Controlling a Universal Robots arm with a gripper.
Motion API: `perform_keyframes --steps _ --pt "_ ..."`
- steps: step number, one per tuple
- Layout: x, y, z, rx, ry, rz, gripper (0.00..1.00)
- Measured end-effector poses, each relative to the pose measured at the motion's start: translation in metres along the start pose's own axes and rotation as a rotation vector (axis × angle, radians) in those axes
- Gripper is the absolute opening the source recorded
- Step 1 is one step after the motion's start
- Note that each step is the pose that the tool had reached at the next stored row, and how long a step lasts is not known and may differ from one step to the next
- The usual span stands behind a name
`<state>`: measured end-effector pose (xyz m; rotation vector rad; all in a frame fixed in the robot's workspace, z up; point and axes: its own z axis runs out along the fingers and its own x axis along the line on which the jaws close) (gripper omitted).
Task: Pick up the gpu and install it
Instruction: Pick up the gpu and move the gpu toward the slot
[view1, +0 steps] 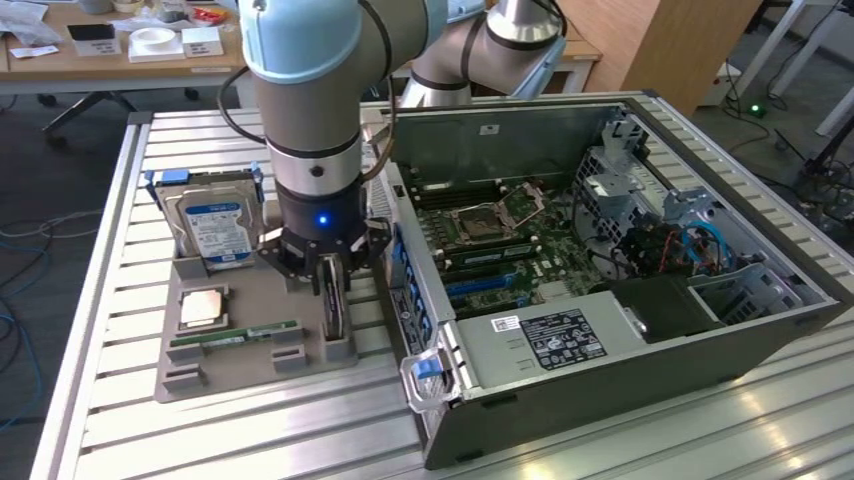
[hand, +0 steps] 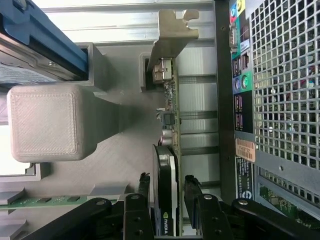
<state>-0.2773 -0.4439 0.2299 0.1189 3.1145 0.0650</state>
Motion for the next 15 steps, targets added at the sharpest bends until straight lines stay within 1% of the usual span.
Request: perform_keyframes --steps 3,7,15 --pt "0.0009 0.0005 0.0019 0.0000 0.0002 0.000 0.42" --pt "0.0023 0.0016 0.0021 0.0000 0.0001 0.000 0.42" --pt "0.0014 0.0018 0.0024 0.0000 0.0000 0.000 0.42"
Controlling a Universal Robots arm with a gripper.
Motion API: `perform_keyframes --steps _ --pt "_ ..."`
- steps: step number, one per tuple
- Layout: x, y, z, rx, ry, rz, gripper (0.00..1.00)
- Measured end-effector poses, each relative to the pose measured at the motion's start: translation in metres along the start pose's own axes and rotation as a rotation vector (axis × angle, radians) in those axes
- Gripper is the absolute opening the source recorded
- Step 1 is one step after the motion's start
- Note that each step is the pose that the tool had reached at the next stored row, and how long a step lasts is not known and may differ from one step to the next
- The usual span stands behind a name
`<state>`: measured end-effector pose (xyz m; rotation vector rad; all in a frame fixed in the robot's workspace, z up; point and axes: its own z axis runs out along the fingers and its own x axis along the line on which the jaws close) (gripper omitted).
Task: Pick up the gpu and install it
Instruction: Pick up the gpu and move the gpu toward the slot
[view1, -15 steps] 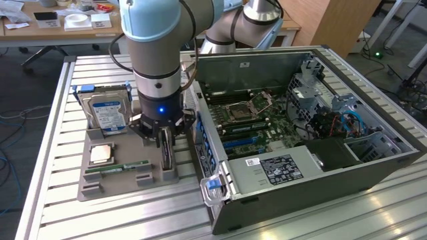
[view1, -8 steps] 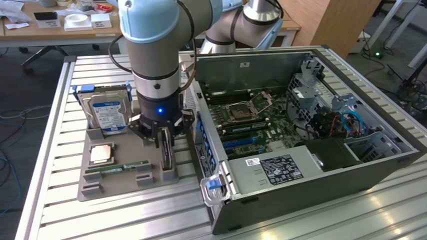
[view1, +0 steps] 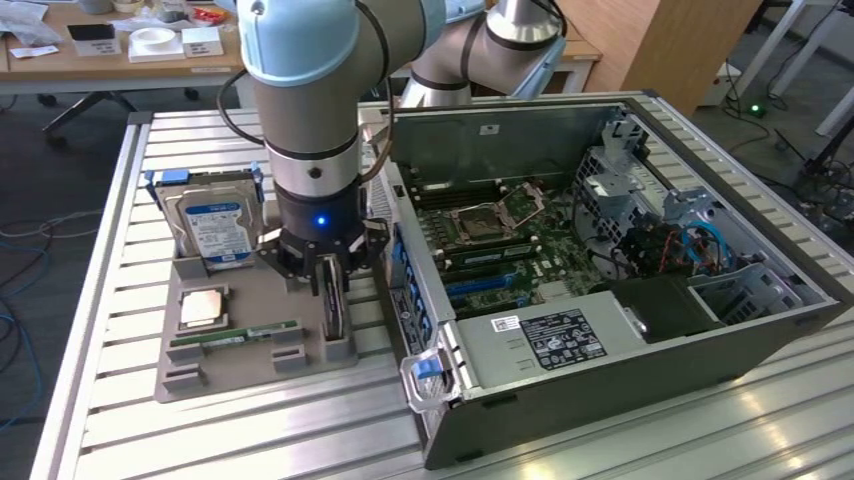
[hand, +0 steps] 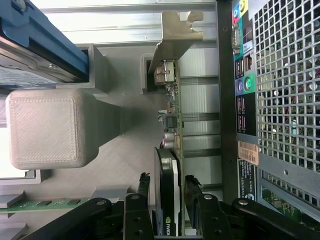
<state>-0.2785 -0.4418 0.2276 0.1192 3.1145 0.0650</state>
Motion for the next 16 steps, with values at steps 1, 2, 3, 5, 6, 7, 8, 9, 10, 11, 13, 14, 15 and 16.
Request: perform_keyframes --steps 1,2,3,5,6,7,8,9,10,11,13,14,15,16 --pt "-0.0001 0.0000 0.0000 0.0000 0.0000 0.000 0.42" --pt "-0.0004 0.0000 0.0000 0.0000 0.0000 0.000 0.42" --pt "-0.0012 0.0000 -0.0001 0.0001 0.0002 0.000 0.42" --pt "-0.0013 0.0001 0.0000 0.0000 0.0001 0.000 0.42" --pt "-0.0013 0.0001 0.0000 0.0000 0.0001 0.000 0.42" --pt "-0.0013 0.0001 0.0000 0.0000 0.0001 0.000 0.42" --pt "-0.0013 0.0001 0.0000 0.0000 0.0001 0.000 0.42" --pt "-0.0010 0.0001 0.0000 0.0001 0.0001 0.000 0.42" --pt "-0.0004 0.0000 0.0001 0.0000 0.0000 0.000 0.42" --pt "-0.0003 0.0000 0.0000 -0.0001 0.0000 0.000 0.42" --pt "-0.0003 0.0000 0.0001 -0.0001 -0.0001 0.000 0.42" --pt "-0.0003 0.0000 0.0000 -0.0001 -0.0001 0.000 0.42" --pt "-0.0003 0.0000 0.0000 -0.0001 -0.0001 0.000 0.42" --pt "-0.0003 0.0000 0.0000 0.0000 0.0000 0.000 0.42"
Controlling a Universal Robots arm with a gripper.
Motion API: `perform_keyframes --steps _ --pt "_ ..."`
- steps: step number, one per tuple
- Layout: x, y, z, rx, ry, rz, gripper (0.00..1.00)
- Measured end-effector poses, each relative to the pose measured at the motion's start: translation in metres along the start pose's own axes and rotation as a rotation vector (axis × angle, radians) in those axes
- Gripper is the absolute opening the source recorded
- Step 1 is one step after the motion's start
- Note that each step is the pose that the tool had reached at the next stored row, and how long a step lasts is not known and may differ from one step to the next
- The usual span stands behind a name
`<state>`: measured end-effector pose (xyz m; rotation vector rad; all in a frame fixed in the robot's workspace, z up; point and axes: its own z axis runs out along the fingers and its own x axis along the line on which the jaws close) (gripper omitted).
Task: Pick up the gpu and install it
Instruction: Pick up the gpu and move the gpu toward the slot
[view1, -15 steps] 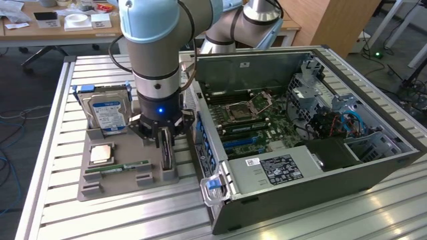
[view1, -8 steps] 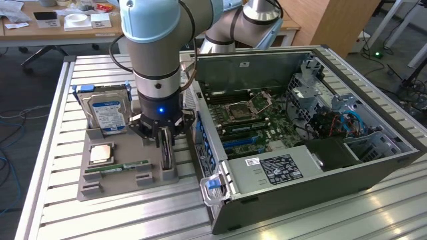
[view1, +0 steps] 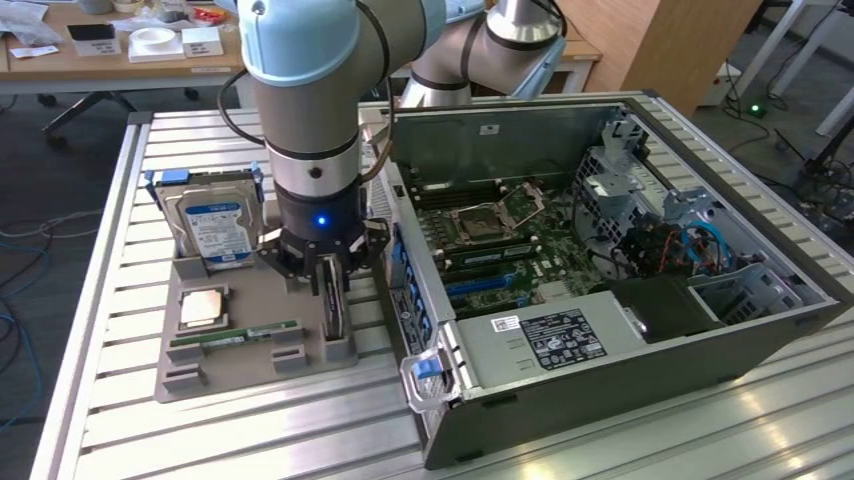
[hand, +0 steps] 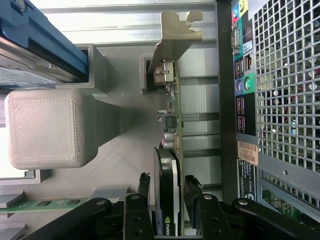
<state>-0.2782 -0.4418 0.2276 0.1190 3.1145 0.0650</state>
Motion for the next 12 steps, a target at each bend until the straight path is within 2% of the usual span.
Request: perform_keyframes --steps 6,7,12 --pt "0.0000 0.0000 0.0000 0.0000 0.0000 0.000 0.40" --pt "0.0000 0.0000 0.0000 0.0000 0.0000 0.000 0.33" --pt "0.0000 0.0000 0.0000 0.0000 0.0000 0.000 0.33"
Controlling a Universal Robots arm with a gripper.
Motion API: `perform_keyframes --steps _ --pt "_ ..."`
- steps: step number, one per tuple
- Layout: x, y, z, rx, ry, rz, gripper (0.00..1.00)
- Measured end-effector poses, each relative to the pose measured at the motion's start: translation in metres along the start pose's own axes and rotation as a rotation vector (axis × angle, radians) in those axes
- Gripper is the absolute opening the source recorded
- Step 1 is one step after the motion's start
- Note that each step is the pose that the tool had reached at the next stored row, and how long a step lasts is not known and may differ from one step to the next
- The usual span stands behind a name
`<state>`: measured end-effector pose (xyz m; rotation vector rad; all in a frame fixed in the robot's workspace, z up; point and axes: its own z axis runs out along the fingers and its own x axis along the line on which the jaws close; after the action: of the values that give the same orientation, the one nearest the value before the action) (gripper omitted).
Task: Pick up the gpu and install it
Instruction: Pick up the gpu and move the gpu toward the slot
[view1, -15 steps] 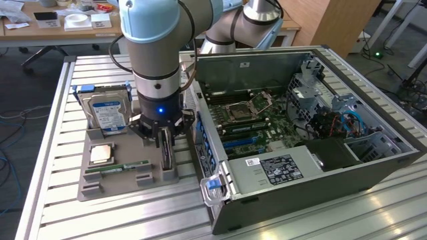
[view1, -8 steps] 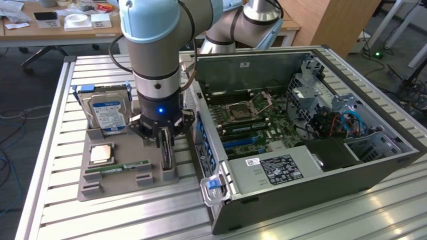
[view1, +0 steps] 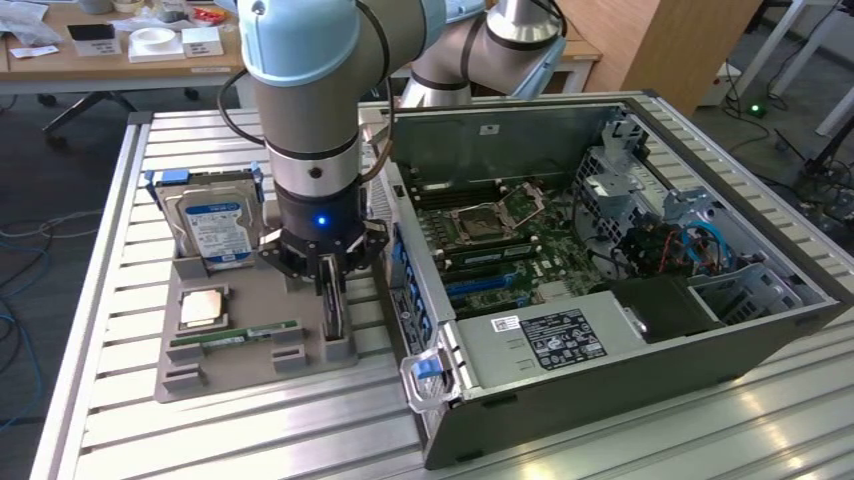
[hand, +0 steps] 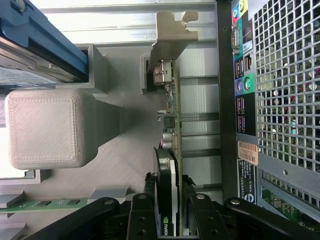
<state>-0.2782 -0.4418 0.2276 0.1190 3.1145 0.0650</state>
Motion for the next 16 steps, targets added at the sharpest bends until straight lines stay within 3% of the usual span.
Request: perform_keyframes --steps 16 --pt "-0.0007 0.0001 0.0000 -0.0005 0.0025 0.001 0.33"
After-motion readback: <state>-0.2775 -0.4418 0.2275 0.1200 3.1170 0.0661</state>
